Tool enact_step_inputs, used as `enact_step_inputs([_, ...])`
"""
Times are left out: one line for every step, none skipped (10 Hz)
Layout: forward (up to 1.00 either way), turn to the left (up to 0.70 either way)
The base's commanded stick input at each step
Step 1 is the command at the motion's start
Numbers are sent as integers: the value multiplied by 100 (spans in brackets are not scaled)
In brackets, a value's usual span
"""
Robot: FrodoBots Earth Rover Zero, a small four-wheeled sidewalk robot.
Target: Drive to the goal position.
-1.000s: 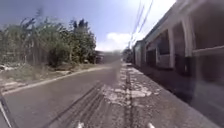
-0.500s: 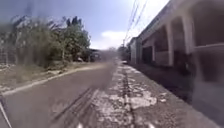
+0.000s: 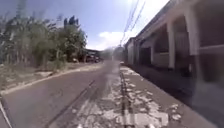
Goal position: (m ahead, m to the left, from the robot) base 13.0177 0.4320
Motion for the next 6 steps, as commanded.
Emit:
enact_step_inputs([100, 0])
enact_step_inputs([100, 0])
enact_step_inputs([100, 0])
enact_step_inputs([100, 0])
enact_step_inputs([100, 0])
enact_step_inputs([100, 0])
